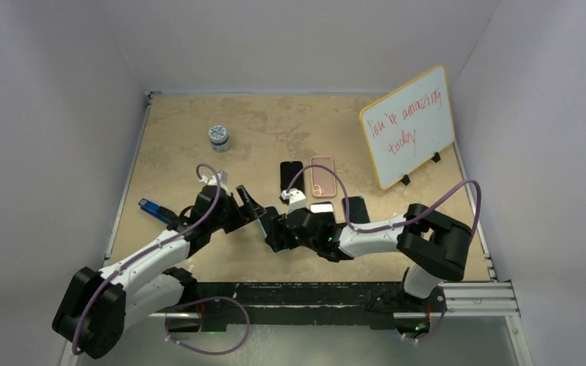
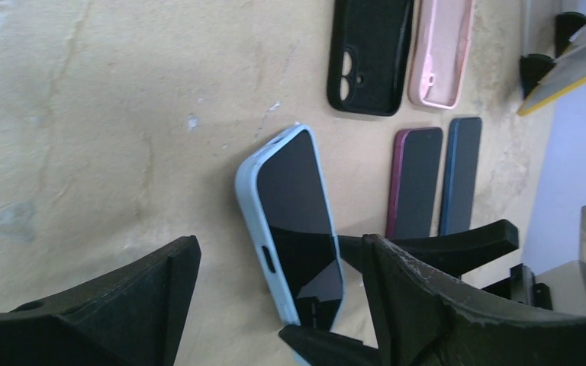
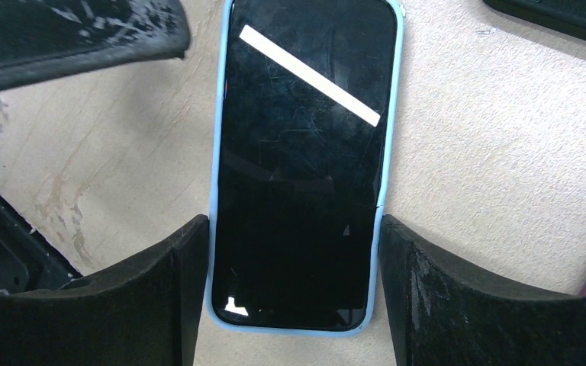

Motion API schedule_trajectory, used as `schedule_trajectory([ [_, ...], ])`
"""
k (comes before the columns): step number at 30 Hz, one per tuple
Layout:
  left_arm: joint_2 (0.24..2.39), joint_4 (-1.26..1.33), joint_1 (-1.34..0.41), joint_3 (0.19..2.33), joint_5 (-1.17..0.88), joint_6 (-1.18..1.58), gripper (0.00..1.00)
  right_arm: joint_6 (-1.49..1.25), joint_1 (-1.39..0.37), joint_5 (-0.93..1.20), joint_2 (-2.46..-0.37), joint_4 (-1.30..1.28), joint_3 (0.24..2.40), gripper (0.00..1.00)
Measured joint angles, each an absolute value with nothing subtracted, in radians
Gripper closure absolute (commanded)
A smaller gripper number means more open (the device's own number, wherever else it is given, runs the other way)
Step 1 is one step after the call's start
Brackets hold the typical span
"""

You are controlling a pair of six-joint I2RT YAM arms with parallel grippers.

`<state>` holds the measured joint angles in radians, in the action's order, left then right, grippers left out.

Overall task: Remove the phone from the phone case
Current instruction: Pick up the phone at the center of the board.

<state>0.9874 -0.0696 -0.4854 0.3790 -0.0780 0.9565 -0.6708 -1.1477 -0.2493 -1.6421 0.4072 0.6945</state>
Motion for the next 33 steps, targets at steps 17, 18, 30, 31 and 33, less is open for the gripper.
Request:
schedule_trajectory([
  [17,1.240,0.347,-0.485,0.242,-0.258,1.081,0.63,-0.727,-1.146,-0.221,-1.642,0.543,0.635,0.56],
  [18,1.250,0.369,-0.485,0.237,-0.267,1.082,0.67,-0.727,-1.146,-0.217,-1.642,0.547,0.634,0.55],
  [30,1.226,0.546,-0.485,0.186,-0.316,1.081,1.00,-0.721,-1.126,-0.207,-1.601,0.654,0.565,0.20],
  [31,1.217,0.554,-0.487,0.184,-0.321,1.078,1.00,-0.715,-1.124,-0.207,-1.585,0.665,0.551,0.17],
  [33,1.193,0.571,-0.489,0.182,-0.337,1.060,1.00,-0.698,-1.122,-0.205,-1.545,0.689,0.524,0.13],
])
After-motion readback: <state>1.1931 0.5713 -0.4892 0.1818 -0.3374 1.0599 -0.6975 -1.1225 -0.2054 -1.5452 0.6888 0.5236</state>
